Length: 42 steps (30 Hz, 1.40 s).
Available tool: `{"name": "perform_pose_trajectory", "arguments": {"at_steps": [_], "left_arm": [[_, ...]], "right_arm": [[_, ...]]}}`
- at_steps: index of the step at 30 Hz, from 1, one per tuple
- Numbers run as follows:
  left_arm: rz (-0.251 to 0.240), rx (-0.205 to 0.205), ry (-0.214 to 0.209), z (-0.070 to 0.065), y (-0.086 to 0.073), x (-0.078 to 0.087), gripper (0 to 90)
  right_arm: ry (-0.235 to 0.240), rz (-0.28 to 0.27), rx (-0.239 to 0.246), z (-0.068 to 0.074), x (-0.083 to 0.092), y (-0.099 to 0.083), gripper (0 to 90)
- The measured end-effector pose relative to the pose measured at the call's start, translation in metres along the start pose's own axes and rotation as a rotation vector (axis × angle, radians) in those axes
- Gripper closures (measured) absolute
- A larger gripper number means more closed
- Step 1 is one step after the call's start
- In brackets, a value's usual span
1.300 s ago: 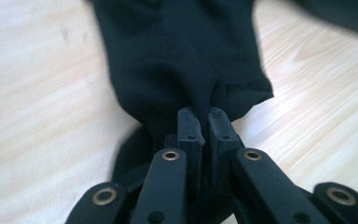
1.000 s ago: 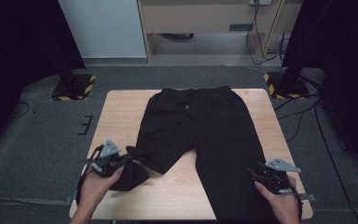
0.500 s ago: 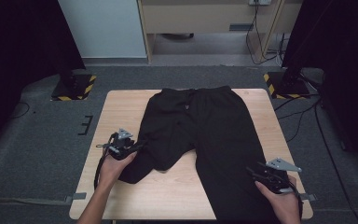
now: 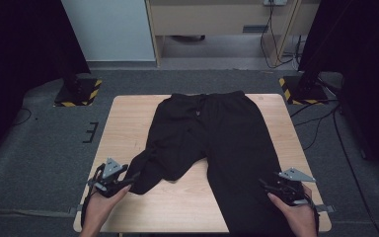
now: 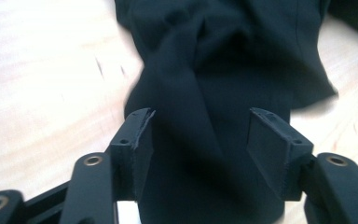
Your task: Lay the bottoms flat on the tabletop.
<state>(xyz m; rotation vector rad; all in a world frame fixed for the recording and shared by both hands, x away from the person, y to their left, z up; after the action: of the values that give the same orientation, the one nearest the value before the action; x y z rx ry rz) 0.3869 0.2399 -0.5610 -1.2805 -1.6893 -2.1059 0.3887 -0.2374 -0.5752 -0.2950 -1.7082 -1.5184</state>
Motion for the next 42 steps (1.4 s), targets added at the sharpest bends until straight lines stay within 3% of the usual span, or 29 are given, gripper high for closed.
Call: {"name": "perform_pose_trajectory", "arguments": {"at_steps": [3, 7, 9, 10, 11, 14, 18, 20, 22, 25, 27, 29, 32, 35, 38, 39, 40, 42], "left_arm": [[0.018, 0.003, 0.001, 0.003, -0.009, -0.006, 31.2], [0.034, 0.011, -0.01, 0.006, -0.004, -0.021, 28.2], [0.052, -0.01, -0.007, 0.006, -0.004, -0.03, 36.7], [0.068, -0.04, -0.015, 0.005, -0.006, -0.032, 46.4], [0.074, -0.076, -0.004, 0.005, -0.008, -0.035, 62.5], [0.104, -0.07, -0.024, 0.004, -0.016, -0.033, 81.2], [0.127, -0.094, -0.033, -0.001, -0.023, -0.015, 87.3], [0.176, -0.122, -0.037, -0.007, -0.042, 0.004, 87.6], [0.202, -0.117, -0.041, -0.007, -0.057, 0.018, 87.6], [0.203, -0.097, -0.059, -0.007, -0.069, 0.033, 86.1], [0.172, -0.081, -0.096, -0.007, -0.076, 0.05, 76.7], [0.114, -0.066, -0.049, -0.001, -0.067, 0.055, 59.3], [0.038, -0.036, -0.027, 0.003, -0.042, 0.051, 37.1], [0.045, -0.053, -0.004, 0.0, -0.024, 0.032, 33.9], [0.084, -0.049, 0.015, -0.002, -0.017, 0.005, 41.3], [0.096, -0.054, 0.019, -0.001, -0.016, -0.001, 49.6], [0.098, -0.06, 0.021, -0.002, -0.016, -0.007, 64.7], [0.141, -0.039, 0.012, -0.003, -0.022, -0.014, 76.5]], "right_arm": [[-0.002, 0.011, -0.006, -0.001, -0.002, -0.002, 33.6], [-0.002, 0.013, -0.001, -0.001, -0.003, -0.003, 33.5], [-0.002, 0.013, -0.002, -0.001, -0.002, -0.003, 33.5], [-0.002, 0.014, -0.004, -0.001, -0.002, -0.003, 33.5], [0.002, 0.013, -0.005, -0.001, -0.003, -0.003, 33.4], [0.005, 0.009, -0.012, -0.001, -0.005, -0.002, 33.5], [0.01, 0.004, -0.01, -0.001, -0.004, 0.0, 33.4], [0.008, 0.006, -0.014, -0.002, -0.003, -0.001, 33.4], [0.003, 0.011, -0.012, -0.004, -0.004, -0.002, 33.4], [0.001, 0.009, -0.019, -0.004, -0.003, -0.002, 33.4], [-0.001, 0.008, -0.013, -0.004, -0.003, -0.002, 33.9], [-0.001, 0.012, -0.011, -0.003, -0.005, -0.002, 34.0], [-0.002, 0.018, -0.004, 0.0, -0.007, -0.002, 33.9], [-0.001, 0.018, -0.002, 0.002, -0.007, -0.002, 33.8], [0.001, 0.018, -0.002, 0.001, -0.006, -0.003, 33.7], [0.001, 0.018, -0.003, 0.0, -0.006, -0.003, 33.7], [0.002, 0.02, -0.008, -0.001, -0.005, -0.004, 33.7], [0.004, 0.021, -0.011, -0.002, -0.004, -0.006, 33.8]]}}
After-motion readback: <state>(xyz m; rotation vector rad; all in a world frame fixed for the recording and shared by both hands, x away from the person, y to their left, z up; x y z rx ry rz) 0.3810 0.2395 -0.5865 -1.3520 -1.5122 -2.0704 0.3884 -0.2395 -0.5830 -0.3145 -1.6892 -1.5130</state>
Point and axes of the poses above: each handheld gripper's, and its own axes: x roughly backward along the jaws, y roughly out of its top, z roughly to its left, the point moved 10 cm from there along -x, roughly forward along the jaws, and after that the axes turned 6 degrees about z, right-handed, at the moved point
